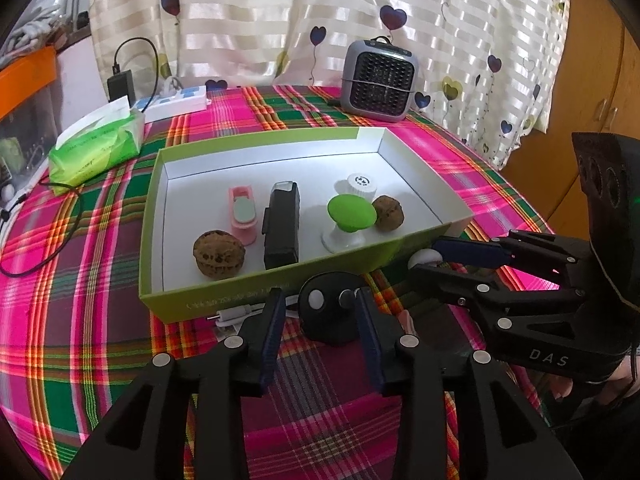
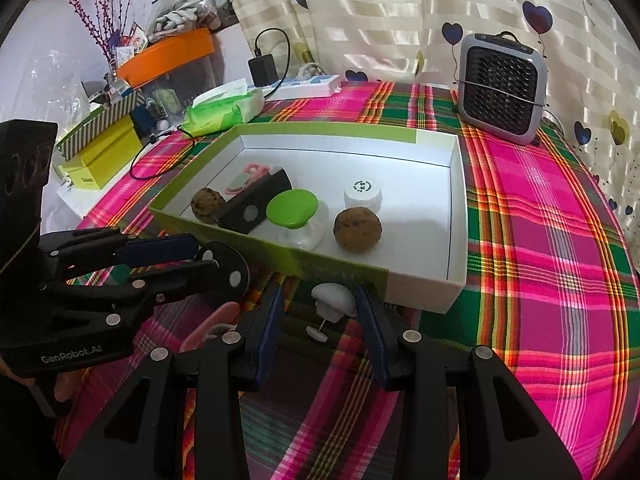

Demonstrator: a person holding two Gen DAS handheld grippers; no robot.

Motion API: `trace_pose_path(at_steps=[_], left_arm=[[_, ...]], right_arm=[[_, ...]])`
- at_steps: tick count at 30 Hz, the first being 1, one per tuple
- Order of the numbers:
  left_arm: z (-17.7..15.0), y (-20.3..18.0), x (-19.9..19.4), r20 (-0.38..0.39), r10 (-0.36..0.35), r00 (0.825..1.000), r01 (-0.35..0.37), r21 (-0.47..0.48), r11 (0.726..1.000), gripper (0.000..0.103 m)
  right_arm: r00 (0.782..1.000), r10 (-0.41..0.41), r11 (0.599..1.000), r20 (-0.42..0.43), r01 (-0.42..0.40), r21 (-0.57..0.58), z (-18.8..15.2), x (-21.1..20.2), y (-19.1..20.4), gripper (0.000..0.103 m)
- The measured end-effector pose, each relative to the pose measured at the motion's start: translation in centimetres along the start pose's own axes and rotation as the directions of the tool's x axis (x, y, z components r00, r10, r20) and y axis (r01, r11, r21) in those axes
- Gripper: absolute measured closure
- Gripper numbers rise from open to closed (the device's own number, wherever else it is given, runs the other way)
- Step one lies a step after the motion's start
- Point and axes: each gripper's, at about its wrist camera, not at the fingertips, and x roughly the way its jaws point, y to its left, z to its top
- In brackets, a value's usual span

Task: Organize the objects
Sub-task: 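Close the left gripper on the black two-dot object while the right grasps the white mushroom knob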

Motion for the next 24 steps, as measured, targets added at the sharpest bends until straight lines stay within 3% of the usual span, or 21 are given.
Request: trace_pose_path(at_steps=[7, 24], left_arm=[[-0.19, -0.15, 0.95, -0.030, -0.001, 1.000, 0.001, 0.007, 1.000, 0.068], [0.04, -0.33, 1.08, -0.002, 0.009, 1.000, -0.009, -0.012, 1.000, 0.069]], right_arm=[[1.000, -0.001, 1.000, -0.015, 0.002, 0.013, -0.06, 0.26, -0.17, 0.063], [0.999, 0.017, 0.998, -0.043, -0.014, 0.062, 0.00, 0.91, -0.84, 0.063]])
